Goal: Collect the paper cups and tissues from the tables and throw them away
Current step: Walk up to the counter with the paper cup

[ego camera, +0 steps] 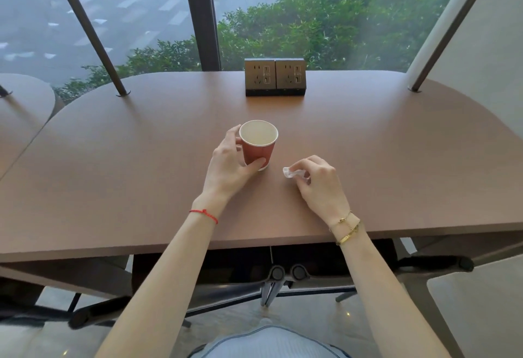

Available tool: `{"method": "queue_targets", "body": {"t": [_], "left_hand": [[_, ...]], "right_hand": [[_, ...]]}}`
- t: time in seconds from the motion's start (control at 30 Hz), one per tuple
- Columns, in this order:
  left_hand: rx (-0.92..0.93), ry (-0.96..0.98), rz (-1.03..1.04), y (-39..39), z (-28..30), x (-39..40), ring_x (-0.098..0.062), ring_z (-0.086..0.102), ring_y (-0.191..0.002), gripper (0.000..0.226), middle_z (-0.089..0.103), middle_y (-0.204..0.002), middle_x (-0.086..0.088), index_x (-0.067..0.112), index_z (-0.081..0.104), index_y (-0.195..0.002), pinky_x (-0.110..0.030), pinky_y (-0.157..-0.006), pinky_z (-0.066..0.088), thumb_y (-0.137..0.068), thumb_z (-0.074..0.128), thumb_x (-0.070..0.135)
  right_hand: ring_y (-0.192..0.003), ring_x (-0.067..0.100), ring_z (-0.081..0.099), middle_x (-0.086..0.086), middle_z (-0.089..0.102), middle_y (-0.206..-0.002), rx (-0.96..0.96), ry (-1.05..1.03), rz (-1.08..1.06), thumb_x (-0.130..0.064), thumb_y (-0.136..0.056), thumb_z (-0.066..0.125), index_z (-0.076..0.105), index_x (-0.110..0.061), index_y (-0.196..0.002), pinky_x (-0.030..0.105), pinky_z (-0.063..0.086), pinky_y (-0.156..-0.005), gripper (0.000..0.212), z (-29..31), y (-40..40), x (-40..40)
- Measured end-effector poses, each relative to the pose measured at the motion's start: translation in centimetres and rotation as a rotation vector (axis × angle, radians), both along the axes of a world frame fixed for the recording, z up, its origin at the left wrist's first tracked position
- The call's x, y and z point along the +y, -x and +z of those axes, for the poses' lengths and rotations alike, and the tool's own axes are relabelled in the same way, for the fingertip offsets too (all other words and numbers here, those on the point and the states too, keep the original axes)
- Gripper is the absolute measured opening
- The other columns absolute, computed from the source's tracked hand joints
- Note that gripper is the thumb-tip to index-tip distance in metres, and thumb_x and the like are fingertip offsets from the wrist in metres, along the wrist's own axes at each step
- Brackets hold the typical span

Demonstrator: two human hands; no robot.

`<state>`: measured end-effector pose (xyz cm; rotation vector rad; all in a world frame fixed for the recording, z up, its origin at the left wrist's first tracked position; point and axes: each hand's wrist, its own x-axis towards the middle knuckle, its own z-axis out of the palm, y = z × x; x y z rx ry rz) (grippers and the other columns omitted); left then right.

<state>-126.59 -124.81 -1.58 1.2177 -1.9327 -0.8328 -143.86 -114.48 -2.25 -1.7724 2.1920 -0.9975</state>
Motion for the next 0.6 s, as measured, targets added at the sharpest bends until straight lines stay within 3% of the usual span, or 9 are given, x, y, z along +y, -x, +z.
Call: {"method": "queue_targets", "body": {"t": [0.2, 0.37, 0.47, 0.6], "left_hand": [[0.020, 0.066, 0.066, -2.0, 0.7, 2.0, -0.007, 0.060, -0.098, 0.064, 0.061, -0.115, 0.004, 0.020, 0.055, -0.125, -0.027, -0.085, 0.050, -0.069, 0.083, 0.032], [0.041, 0.067, 0.205, -7.2, 1.8, 5.8, -0.002, 0.059, -0.096, 0.067, 0.059, -0.114, 0.010, 0.022, 0.052, -0.126, -0.010, -0.080, 0.046, -0.068, 0.085, 0.032], [0.046, 0.045, 0.319, -11.8, 2.0, 9.0, 0.000, 0.058, -0.096, 0.073, 0.059, -0.115, 0.010, 0.021, 0.049, -0.129, 0.001, -0.076, 0.041, -0.067, 0.086, 0.031], [0.016, 0.038, 0.464, -17.2, 2.1, 13.5, 0.001, 0.059, -0.096, 0.071, 0.060, -0.113, 0.013, 0.024, 0.048, -0.128, 0.004, -0.076, 0.039, -0.067, 0.085, 0.032]], "right_hand": [[-0.070, 0.010, 0.054, -0.003, 0.061, -0.086, -0.053, 0.084, 0.018, -0.016, -0.088, 0.066, 0.069, -0.014, -0.085, 0.017, 0.046, -0.064, 0.004, 0.9, -0.4, 1.0], [-0.069, 0.006, 0.054, -0.003, 0.062, -0.088, -0.045, 0.093, 0.128, -0.007, -0.086, 0.065, 0.069, -0.013, -0.090, 0.005, 0.040, -0.064, 0.008, 1.3, -2.7, 1.7], [-0.071, 0.005, 0.056, -0.004, 0.063, -0.091, -0.060, 0.076, 0.249, -0.007, -0.085, 0.067, 0.069, -0.013, -0.093, 0.004, 0.041, -0.064, 0.009, 1.3, -5.7, 1.7], [-0.073, 0.006, 0.057, -0.007, 0.062, -0.093, -0.103, 0.068, 0.406, -0.010, -0.086, 0.069, 0.068, -0.015, -0.095, 0.007, 0.044, -0.066, 0.010, 1.5, -10.1, 1.8]]}}
